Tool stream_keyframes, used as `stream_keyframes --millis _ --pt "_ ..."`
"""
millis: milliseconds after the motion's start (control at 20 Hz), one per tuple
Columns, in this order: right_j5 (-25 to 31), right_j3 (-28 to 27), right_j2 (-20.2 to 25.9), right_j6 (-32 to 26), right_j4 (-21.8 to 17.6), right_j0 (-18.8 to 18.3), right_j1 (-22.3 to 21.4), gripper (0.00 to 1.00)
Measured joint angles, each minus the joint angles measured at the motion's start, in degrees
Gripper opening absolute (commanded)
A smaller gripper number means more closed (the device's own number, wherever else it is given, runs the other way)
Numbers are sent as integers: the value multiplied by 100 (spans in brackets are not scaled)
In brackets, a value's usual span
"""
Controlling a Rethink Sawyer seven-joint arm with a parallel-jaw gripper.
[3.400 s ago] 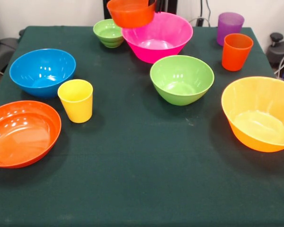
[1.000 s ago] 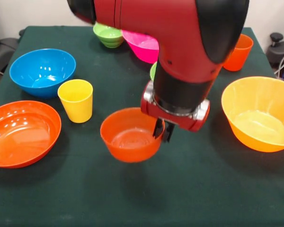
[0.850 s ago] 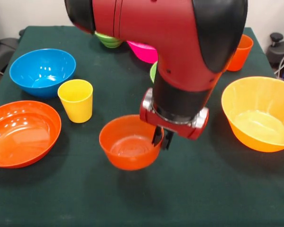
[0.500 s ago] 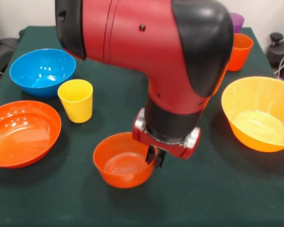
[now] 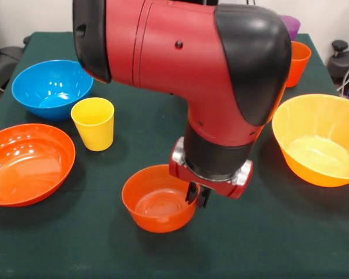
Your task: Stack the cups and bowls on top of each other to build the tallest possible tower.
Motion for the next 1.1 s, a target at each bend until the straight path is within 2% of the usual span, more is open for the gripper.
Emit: stream_keyframes --millis 500,1100 --pt "-158 1161 -2 0 0 298 -760 0" --pt "-1182 2462 1 0 2 513 -1300 0"
